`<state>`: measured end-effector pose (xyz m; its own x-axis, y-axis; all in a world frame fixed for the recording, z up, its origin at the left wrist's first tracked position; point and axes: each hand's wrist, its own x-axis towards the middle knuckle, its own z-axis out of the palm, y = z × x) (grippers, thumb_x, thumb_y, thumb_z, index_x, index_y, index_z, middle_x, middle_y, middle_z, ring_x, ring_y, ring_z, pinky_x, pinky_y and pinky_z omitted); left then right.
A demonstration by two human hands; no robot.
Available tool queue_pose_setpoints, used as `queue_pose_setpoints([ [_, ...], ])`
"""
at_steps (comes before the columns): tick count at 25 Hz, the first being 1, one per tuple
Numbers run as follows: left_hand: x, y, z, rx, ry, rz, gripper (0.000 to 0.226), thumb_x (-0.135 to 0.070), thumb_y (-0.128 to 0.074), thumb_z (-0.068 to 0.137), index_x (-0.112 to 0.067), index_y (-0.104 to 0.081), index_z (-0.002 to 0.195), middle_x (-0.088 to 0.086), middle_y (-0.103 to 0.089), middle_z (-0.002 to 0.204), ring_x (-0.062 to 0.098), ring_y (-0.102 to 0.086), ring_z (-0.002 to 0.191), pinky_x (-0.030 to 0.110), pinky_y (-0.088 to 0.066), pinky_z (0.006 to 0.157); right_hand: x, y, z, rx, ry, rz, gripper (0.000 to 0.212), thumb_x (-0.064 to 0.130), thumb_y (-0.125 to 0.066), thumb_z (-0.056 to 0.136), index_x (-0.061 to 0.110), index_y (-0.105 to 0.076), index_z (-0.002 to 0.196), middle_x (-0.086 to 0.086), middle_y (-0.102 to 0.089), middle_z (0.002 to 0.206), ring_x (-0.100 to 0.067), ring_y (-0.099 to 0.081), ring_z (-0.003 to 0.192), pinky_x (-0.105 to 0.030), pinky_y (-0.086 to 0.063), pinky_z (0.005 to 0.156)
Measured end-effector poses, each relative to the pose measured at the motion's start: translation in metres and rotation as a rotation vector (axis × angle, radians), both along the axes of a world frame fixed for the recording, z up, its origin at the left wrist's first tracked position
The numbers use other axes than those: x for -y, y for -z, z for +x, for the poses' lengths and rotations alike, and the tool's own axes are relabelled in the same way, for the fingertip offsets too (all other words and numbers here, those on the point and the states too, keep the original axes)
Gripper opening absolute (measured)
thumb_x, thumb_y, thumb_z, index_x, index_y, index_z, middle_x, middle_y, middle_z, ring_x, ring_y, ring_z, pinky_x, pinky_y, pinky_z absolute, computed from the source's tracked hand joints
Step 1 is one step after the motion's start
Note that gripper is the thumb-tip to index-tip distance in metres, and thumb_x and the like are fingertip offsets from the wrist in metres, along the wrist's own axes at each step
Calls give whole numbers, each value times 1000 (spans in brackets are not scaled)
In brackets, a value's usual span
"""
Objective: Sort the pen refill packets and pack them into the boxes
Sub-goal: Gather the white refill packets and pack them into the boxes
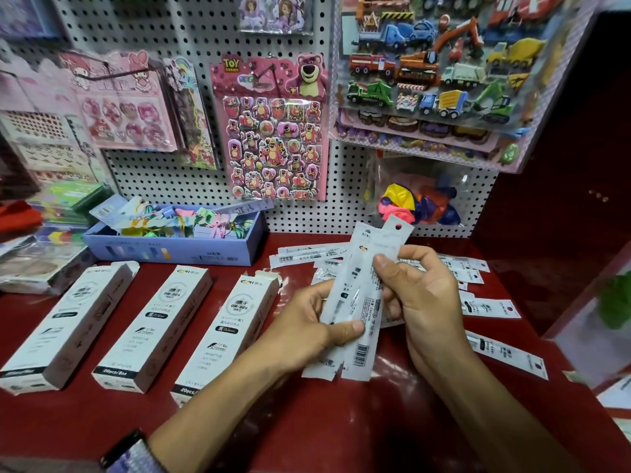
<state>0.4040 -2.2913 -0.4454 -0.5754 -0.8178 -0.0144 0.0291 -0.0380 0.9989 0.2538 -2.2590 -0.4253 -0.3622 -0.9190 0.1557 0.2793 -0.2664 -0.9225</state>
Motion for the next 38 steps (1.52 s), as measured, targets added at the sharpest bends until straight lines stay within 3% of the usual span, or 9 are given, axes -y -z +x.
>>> queue_pose_setpoints([
  [4,-2,-5,4,-49,-67,52,19,10,-65,84,-2,-69,98,10,-76,83,16,-70,66,24,-55,57,4,13,4,-57,-24,68,39,7,-76,78,13,-56,111,-7,-50,60,-16,-46,41,-23,-42,42],
  [7,-3,-6,4,-67,-90,92,20,11,-64,84,-4,-69,96,12,-76,83,18,-72,68,25,-56,59,5,19,4,-172,-122,170,15,16,-74,85,11,-72,98,-30,-64,82,-30,-51,62,-37,-50,60],
  [13,-2,-5,1,-119,-109,199,18,-5,-58,93,-1,-68,107,19,-74,96,25,-71,78,38,-61,72,6,30,8,-102,-17,188,18,22,-69,90,4,-69,87,-35,-65,89,-30,-55,67,-28,-48,49],
  [18,-2,-5,1,-152,-121,206,18,-4,-55,95,2,-68,105,25,-72,98,32,-72,78,40,-60,67,3,27,9,-29,-45,154,13,19,-69,88,6,-72,92,-5,-68,61,-16,-57,47,-27,-44,47],
  [22,1,-7,8,-168,-143,205,20,4,-59,89,1,-68,106,27,-72,97,39,-72,78,40,-58,65,4,24,9,-83,-160,183,16,10,-68,88,7,-73,103,-13,-76,82,-13,-63,51,-24,-44,41],
  [28,-1,-11,9,-141,-199,198,19,5,-62,87,2,-68,104,24,-73,93,34,-73,74,35,-58,60,6,25,8,-114,-183,182,18,11,-70,87,8,-71,104,-18,-75,96,-29,-65,67,-27,-48,44],
  [33,3,-11,8,-217,-191,309,25,-14,-53,93,-1,-73,100,29,-70,101,41,-70,89,51,-55,83,5,25,7,-105,-153,192,15,11,-69,88,8,-70,103,-16,-75,91,-25,-68,66,-23,-50,44],
  [35,4,-9,6,-214,-206,279,26,-15,-54,94,-7,-77,86,25,-73,93,31,-72,74,42,-59,72,4,23,8,-94,-150,168,14,10,-69,88,8,-68,102,-14,-75,90,-20,-68,63,-23,-50,43],
  [38,4,-6,7,-221,-151,271,23,-12,-54,93,-9,-76,89,23,-73,93,29,-71,72,35,-59,63,2,20,10,-193,-168,119,20,8,-71,87,16,-70,105,-7,-76,89,-23,-66,63,-29,-52,46],
])
